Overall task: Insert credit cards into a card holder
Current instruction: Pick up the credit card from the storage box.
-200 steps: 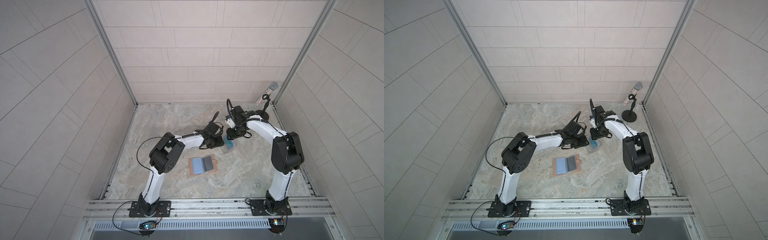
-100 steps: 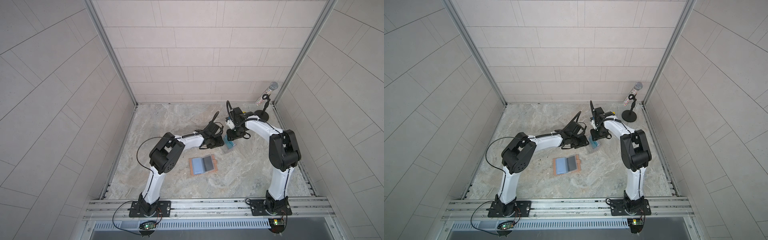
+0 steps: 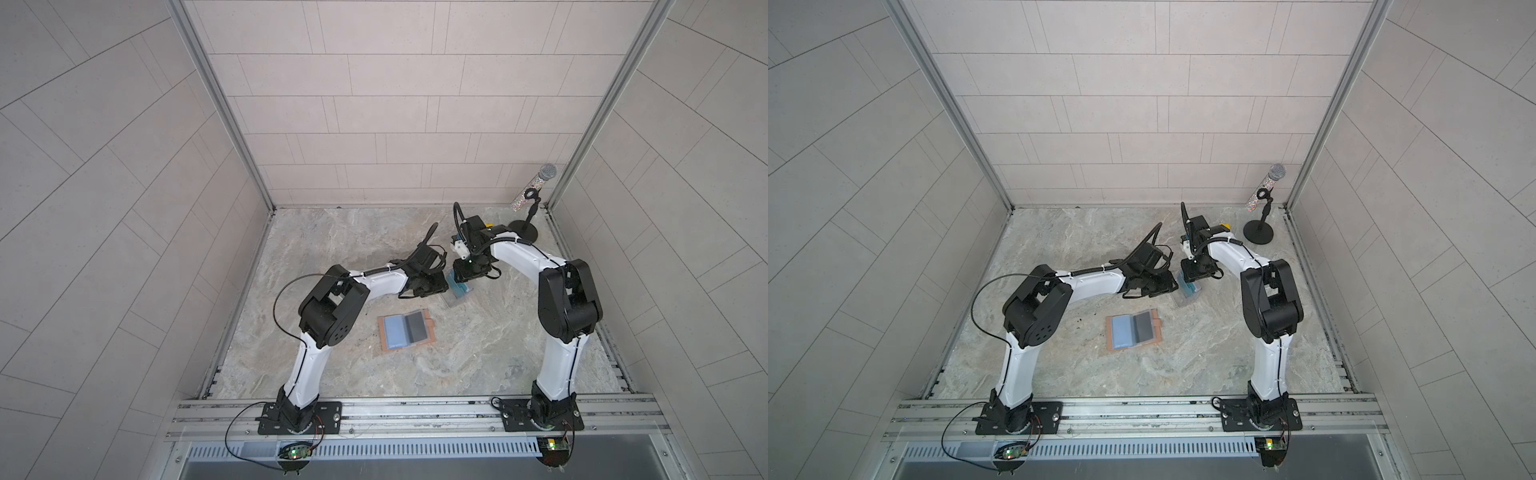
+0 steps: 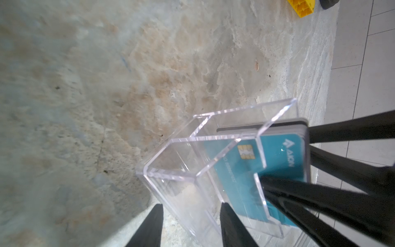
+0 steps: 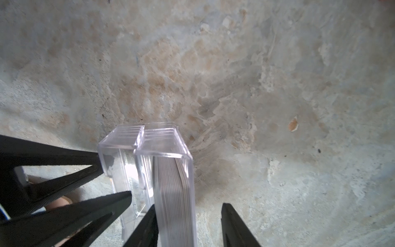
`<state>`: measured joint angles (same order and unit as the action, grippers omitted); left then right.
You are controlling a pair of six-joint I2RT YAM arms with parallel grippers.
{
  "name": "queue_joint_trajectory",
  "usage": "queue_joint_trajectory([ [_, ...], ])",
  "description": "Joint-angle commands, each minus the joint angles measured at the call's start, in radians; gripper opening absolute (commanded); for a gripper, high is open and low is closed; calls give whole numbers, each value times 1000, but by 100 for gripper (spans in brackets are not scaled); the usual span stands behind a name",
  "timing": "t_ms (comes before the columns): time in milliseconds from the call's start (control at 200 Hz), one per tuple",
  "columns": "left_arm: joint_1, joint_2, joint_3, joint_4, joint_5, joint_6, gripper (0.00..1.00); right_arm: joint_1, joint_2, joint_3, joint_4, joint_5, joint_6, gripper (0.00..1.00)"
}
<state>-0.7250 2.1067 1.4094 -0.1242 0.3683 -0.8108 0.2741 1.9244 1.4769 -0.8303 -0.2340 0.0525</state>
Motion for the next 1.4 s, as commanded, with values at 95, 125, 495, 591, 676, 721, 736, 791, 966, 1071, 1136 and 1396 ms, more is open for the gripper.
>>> queue_joint_trajectory([
  [95, 13, 27, -35, -62, -28, 19, 48, -7, -5, 1, -34, 84, -6, 46],
  [125, 13, 27, -36, -61, -30, 19, 48, -6, -7, 5, -39, 89, -6, 45],
  [495, 19, 27, -56, -49, -28, 16, 48, 14, -30, 27, -75, 125, -9, 42],
  [591, 19, 26, -58, -48, -26, 16, 47, 17, -36, 33, -82, 127, -9, 42],
  [676, 19, 28, -59, -46, -26, 15, 47, 20, -41, 36, -85, 127, -8, 41],
  [721, 19, 28, -59, -46, -25, 15, 47, 20, -42, 39, -89, 126, -10, 41],
  [736, 20, 27, -59, -46, -26, 15, 47, 22, -42, 39, -90, 125, -10, 41],
  [791, 19, 29, -59, -45, -26, 15, 47, 23, -45, 40, -92, 124, -10, 41],
  [966, 20, 29, -60, -43, -24, 14, 48, 27, -54, 44, -96, 123, -10, 38],
  [1071, 19, 29, -60, -43, -23, 15, 47, 27, -59, 48, -98, 123, -10, 37],
  [1136, 20, 29, -61, -43, -22, 15, 47, 27, -61, 51, -101, 124, -10, 35],
  [1396, 21, 30, -60, -43, -23, 15, 47, 30, -66, 62, -113, 139, -12, 32],
])
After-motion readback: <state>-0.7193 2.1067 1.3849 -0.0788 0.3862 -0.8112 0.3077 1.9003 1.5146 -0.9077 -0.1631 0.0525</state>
